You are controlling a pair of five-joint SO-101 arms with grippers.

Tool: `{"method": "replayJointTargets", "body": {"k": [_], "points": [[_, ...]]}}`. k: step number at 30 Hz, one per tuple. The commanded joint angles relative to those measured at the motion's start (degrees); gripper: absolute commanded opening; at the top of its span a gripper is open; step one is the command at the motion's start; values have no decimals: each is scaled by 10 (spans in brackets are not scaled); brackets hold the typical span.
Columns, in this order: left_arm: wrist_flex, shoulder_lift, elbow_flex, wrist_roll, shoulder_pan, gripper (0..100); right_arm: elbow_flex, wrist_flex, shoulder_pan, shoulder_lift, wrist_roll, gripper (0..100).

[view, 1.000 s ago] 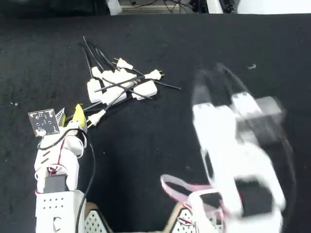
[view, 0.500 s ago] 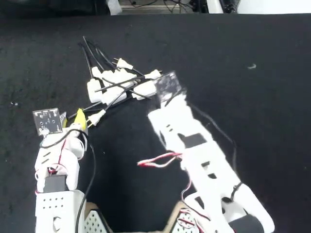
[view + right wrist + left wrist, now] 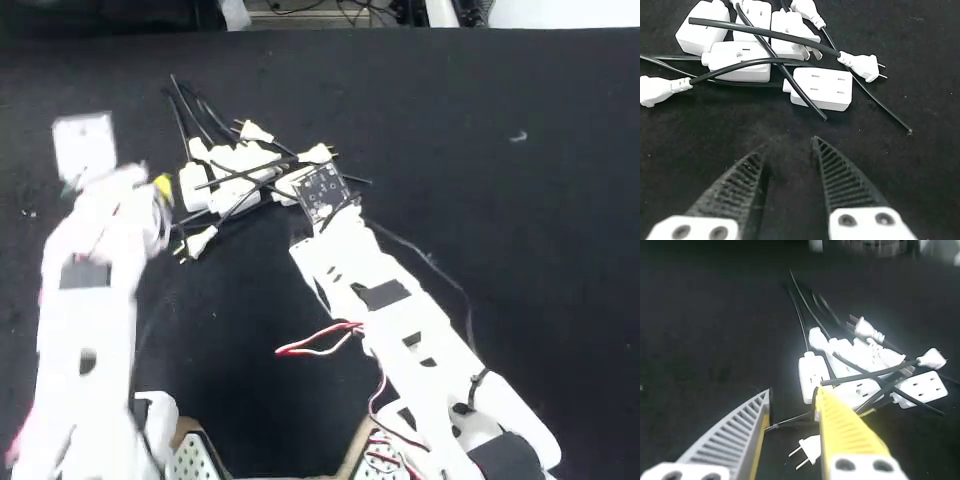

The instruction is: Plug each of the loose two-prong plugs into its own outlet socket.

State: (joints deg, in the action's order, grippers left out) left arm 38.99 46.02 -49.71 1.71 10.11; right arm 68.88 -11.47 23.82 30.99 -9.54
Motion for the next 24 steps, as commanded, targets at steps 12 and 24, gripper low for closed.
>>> {"method": "replayJointTargets", "body": {"k": [12, 24], "points": [[50, -591, 444, 65, -25, 241, -3, 16, 11, -4, 1, 117], [79, -733, 533, 114, -21, 242, -4, 16, 11, -4, 1, 117]]}}
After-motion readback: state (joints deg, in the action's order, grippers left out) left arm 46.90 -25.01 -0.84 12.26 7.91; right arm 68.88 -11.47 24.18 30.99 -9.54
